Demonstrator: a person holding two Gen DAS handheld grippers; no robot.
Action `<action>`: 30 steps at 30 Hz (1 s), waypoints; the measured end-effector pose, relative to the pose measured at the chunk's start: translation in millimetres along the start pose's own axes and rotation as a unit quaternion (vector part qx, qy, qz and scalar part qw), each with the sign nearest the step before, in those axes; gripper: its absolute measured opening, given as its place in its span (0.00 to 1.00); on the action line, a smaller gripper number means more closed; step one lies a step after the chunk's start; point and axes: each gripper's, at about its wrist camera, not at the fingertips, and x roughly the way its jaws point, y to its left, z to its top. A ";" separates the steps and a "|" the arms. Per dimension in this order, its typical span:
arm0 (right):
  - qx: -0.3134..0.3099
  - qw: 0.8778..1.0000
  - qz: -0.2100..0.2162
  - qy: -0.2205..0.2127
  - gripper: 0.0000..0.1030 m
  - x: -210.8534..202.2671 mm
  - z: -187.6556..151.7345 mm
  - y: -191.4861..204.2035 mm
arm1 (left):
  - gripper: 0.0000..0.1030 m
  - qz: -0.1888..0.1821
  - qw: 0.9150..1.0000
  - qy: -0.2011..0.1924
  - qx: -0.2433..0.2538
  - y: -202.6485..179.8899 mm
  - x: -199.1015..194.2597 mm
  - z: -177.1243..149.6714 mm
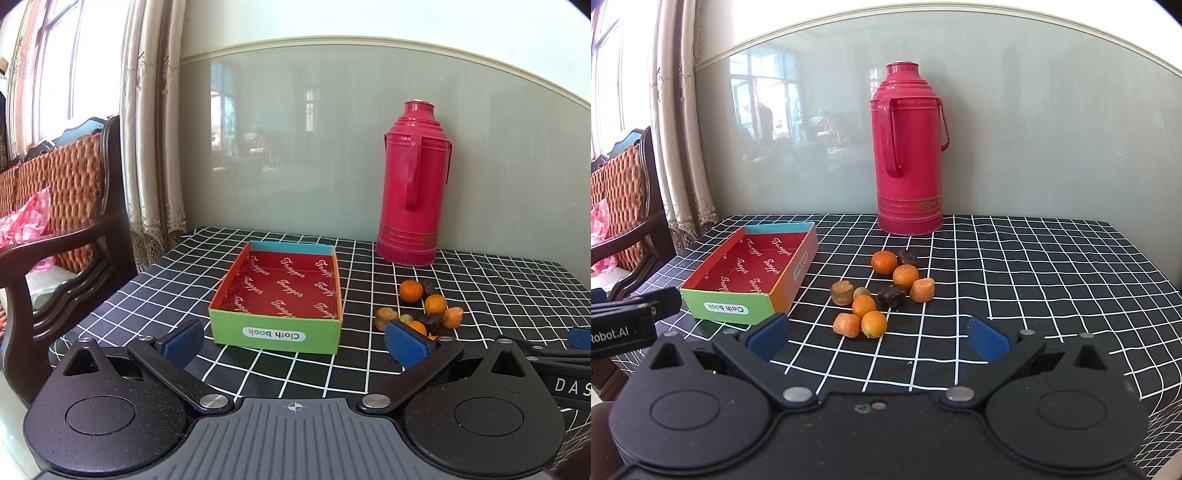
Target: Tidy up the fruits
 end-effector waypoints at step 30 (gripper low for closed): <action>-0.003 1.000 0.000 -0.002 0.94 -0.1 2.7 3.1 | 1.00 0.000 1.000 0.000 0.000 -0.2 0.8 2.4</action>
